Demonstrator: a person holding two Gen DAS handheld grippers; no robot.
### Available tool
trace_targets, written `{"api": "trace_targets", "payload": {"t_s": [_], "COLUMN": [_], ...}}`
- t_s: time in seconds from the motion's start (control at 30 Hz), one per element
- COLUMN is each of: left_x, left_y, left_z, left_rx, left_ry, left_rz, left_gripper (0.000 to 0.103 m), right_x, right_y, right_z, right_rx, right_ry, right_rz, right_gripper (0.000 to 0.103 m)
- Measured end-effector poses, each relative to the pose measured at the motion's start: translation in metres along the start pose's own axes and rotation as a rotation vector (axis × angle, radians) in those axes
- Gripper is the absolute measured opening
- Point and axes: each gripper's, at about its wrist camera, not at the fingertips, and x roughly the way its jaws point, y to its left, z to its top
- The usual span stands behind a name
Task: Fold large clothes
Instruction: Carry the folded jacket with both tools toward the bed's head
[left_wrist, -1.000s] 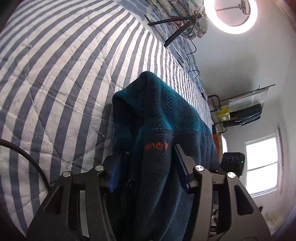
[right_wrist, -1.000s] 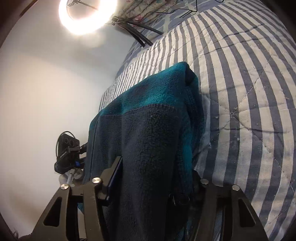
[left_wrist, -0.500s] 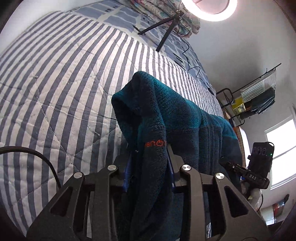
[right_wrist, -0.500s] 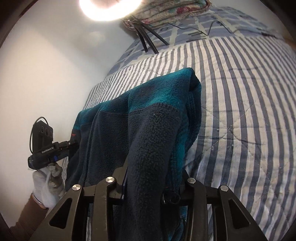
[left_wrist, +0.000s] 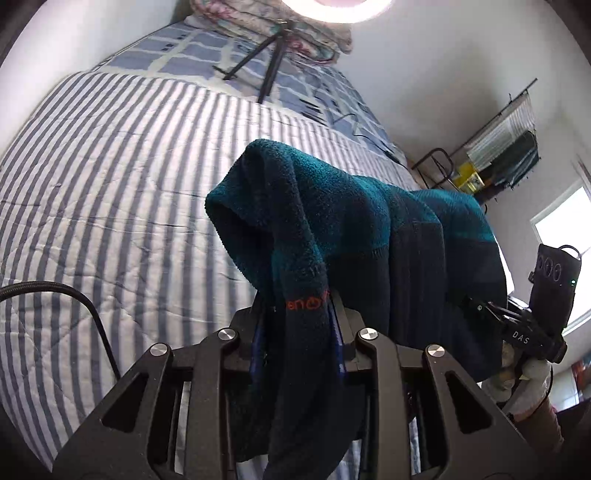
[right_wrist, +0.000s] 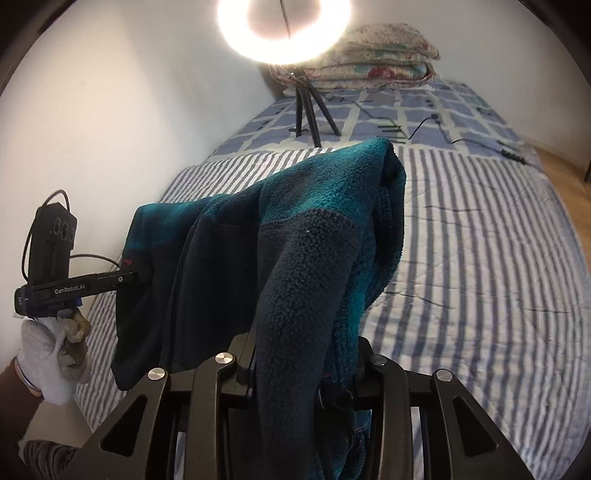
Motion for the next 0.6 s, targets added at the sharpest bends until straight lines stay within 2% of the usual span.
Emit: {"api": "trace_targets", "payload": {"t_s": [0.33, 0.6], "left_x": [0.003, 0.030], "left_y": [-0.062, -0.127], "left_z": [-0.002, 0.017], "left_rx": [0.085, 0.162], "left_ry": [0.005, 0.000], "left_rz": [-0.044, -0.070], "left_gripper": [0.027, 0.027], "right_x": [-0.057, -0.089], "right_y": [-0.012, -0.048], "right_z": [0.002, 0.012], "right_rx": [-0.085, -0.080], "right_ry": [-0.059, -0.088], "right_rz": [-0.139, -0.223], "right_gripper": [0.034, 0.034]}}
